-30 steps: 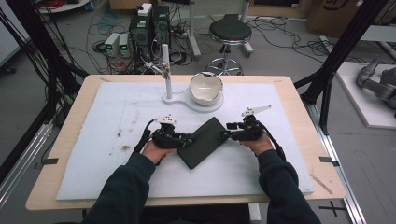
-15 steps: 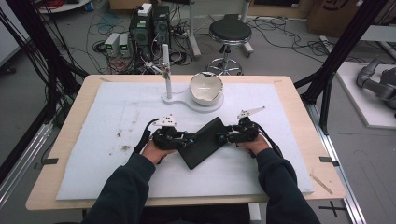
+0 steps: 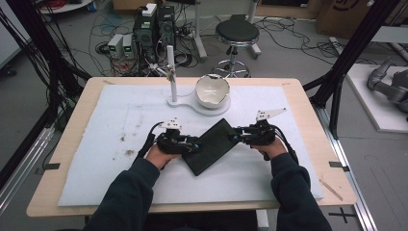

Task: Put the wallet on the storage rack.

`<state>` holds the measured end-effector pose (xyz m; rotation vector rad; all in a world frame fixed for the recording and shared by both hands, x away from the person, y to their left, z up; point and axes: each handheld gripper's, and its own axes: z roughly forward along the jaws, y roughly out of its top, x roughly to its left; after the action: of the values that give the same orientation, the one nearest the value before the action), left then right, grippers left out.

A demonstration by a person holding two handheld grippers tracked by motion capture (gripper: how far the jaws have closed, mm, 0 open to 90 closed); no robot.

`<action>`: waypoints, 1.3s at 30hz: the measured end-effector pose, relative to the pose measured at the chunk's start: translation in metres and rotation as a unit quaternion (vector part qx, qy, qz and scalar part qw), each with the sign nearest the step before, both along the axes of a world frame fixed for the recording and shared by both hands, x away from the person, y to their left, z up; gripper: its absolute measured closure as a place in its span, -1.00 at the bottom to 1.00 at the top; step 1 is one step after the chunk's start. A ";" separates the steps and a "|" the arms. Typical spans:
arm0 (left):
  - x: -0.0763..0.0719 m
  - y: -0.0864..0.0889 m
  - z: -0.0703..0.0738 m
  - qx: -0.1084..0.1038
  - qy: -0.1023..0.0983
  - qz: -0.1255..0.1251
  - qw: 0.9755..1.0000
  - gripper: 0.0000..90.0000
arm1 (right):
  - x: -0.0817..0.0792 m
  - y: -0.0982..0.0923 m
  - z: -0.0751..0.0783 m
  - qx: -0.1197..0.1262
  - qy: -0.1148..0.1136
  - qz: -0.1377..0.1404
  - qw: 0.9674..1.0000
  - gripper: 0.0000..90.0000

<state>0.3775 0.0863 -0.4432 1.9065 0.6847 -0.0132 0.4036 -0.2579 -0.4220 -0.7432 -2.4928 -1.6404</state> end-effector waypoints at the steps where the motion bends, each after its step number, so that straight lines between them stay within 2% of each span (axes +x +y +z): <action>1: 0.001 -0.001 -0.001 -0.004 0.005 -0.001 1.000 0.28 | 0.000 0.001 0.001 0.003 -0.003 0.003 1.000 0.38; 3: 0.002 -0.001 -0.002 -0.006 0.011 -0.003 1.000 0.24 | -0.002 0.003 0.003 0.010 -0.009 0.005 1.000 0.38; 6: 0.003 0.001 -0.001 -0.014 0.011 -0.010 1.000 0.36 | -0.003 0.004 0.005 0.012 -0.010 0.004 1.000 0.37; 10: 0.002 0.001 -0.001 -0.028 0.002 -0.020 0.999 0.46 | -0.004 0.009 0.004 0.020 0.014 0.003 1.000 0.29; 12: 0.001 -0.002 -0.001 -0.030 -0.007 -0.021 0.999 0.48 | -0.004 0.020 -0.001 0.012 0.029 0.019 0.999 0.22; 14: 0.000 -0.003 -0.001 -0.029 -0.006 -0.018 0.999 0.47 | -0.006 0.031 -0.004 -0.005 0.033 0.030 0.999 0.20; 16: 0.000 -0.002 0.001 -0.027 -0.007 -0.017 0.999 0.46 | -0.006 0.036 -0.004 -0.014 0.034 0.028 0.999 0.25; 18: -0.002 -0.002 0.003 -0.023 -0.011 -0.010 1.000 0.43 | -0.003 0.034 -0.004 -0.010 0.043 0.027 0.999 0.30; 21: -0.004 0.001 0.008 0.005 -0.027 0.010 1.000 0.42 | -0.001 0.030 -0.003 -0.014 0.054 0.025 0.998 0.34; 22: -0.004 0.005 0.010 0.016 -0.032 0.024 0.999 0.38 | 0.000 0.028 -0.003 -0.016 0.057 0.019 0.998 0.35; 23: -0.005 0.009 0.013 0.024 -0.040 0.037 0.998 0.32 | 0.001 0.024 -0.002 -0.013 0.058 0.009 0.998 0.36; 25: -0.008 0.018 0.018 0.025 -0.054 0.055 0.997 0.27 | 0.001 0.015 0.002 -0.001 0.054 -0.008 0.998 0.40; 28: -0.011 0.036 0.027 0.022 -0.074 0.088 0.993 0.15 | -0.001 0.003 0.012 0.021 0.025 -0.037 0.999 0.48; 30: -0.013 0.049 0.033 0.013 -0.085 0.112 0.990 0.09 | -0.004 -0.005 0.020 0.032 0.005 -0.054 0.998 0.56; 33: -0.017 0.071 0.038 0.005 -0.100 0.146 0.984 0.04 | -0.008 -0.013 0.032 0.041 -0.026 -0.084 0.995 0.62; 35: -0.019 0.085 0.040 0.005 -0.105 0.160 0.981 0.04 | -0.011 -0.017 0.039 0.031 -0.052 -0.107 0.992 0.62; 39: -0.025 0.109 0.038 0.010 -0.109 0.190 0.976 0.04 | -0.014 -0.017 0.051 -0.001 -0.087 -0.134 0.987 0.62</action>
<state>0.3523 0.1956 -0.4048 1.7352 0.8878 0.4386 0.3891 -0.2752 -0.3708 -1.0168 -2.6062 -1.8639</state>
